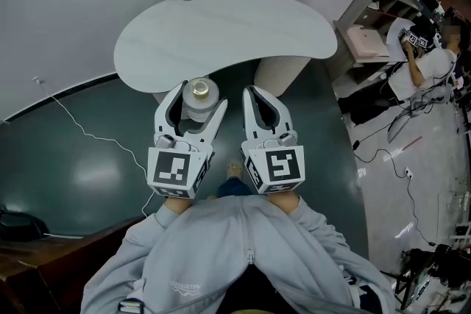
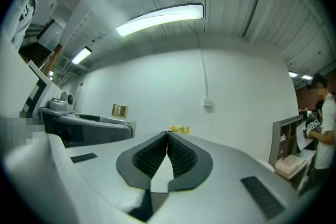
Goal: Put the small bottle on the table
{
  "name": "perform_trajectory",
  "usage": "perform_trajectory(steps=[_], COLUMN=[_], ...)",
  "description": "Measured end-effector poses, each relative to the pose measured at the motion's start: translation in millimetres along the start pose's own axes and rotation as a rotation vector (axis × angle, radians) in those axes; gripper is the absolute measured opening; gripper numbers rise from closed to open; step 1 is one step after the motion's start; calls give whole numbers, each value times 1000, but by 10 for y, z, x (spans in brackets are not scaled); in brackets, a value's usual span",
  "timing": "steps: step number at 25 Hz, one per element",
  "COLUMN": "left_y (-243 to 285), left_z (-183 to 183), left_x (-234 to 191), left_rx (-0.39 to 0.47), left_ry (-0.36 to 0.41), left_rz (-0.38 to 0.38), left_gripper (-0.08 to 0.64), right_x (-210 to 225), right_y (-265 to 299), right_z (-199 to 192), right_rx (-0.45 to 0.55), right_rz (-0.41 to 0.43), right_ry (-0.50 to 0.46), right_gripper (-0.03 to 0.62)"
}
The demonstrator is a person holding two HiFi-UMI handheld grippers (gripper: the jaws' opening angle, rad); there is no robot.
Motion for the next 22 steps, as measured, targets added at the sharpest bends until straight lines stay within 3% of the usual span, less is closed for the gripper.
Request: perform_trajectory(steps=[22], left_y=[1388], left_z=[-167], left_x=[-41], left_rx=[10], left_ry=[18], left_rz=[93], left_gripper=[331], right_x=[1196], right_y=[950], right_z=[-254], right_rx=[18], right_rz=[113], right_ry=[23], right_gripper=[28])
Point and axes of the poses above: the fingertips, and each gripper's own axes: y forward along the fingers, x to its right, z out of its top, the point moved 4 cm from there along -y, backward along the fingers, and after that the axes turned 7 degrees about x, right-handed, at the moved point
